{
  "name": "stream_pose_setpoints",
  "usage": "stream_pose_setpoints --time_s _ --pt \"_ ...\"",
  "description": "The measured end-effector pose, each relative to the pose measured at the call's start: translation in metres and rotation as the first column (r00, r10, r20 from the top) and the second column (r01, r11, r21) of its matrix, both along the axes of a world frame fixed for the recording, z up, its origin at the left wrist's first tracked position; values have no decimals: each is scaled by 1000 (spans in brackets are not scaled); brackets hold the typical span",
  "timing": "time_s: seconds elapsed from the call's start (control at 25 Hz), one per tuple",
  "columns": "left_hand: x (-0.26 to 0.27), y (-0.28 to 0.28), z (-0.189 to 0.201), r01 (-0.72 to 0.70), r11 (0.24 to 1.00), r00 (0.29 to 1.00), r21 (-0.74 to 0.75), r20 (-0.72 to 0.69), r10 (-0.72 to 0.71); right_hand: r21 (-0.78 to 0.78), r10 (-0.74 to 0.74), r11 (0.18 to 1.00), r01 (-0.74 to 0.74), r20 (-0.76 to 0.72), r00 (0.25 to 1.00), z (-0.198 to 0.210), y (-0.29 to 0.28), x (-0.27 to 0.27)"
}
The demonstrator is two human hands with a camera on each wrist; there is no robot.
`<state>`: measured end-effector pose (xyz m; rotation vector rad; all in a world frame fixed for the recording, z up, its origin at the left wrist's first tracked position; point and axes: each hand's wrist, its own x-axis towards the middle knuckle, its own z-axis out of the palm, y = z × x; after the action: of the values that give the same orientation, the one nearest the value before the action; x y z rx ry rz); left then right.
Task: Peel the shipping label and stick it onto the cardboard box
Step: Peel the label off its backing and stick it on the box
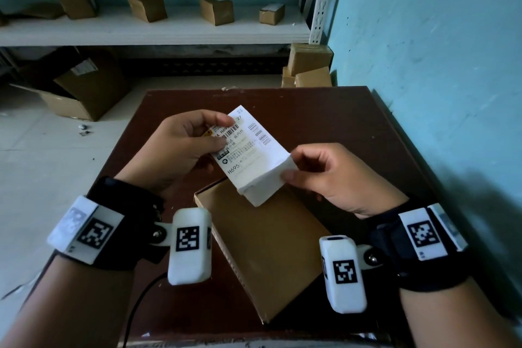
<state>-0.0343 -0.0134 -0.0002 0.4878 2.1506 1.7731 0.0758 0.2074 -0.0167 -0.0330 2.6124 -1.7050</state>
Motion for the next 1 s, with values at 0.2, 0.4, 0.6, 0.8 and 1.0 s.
stream_pose_setpoints --time_s 0.2,0.4,0.6,0.8,1.0 --pt "7 2 8 109 982 982 156 136 -130 -74 -151 986 149 -24 988 -2 0 -2" --pt "9 4 6 153 987 979 40 129 -157 -166 -137 975 144 53 989 -5 -2 -5" --pt "9 7 4 236 968 964 -83 148 -222 -372 -48 919 131 225 973 -2 -5 -5" --pt "9 9 0 218 961 973 -170 117 -200 -506 55 859 81 248 967 0 -7 0" --pt "2 2 -2 49 995 988 -85 153 -35 -498 95 867 22 207 974 1 -4 1"
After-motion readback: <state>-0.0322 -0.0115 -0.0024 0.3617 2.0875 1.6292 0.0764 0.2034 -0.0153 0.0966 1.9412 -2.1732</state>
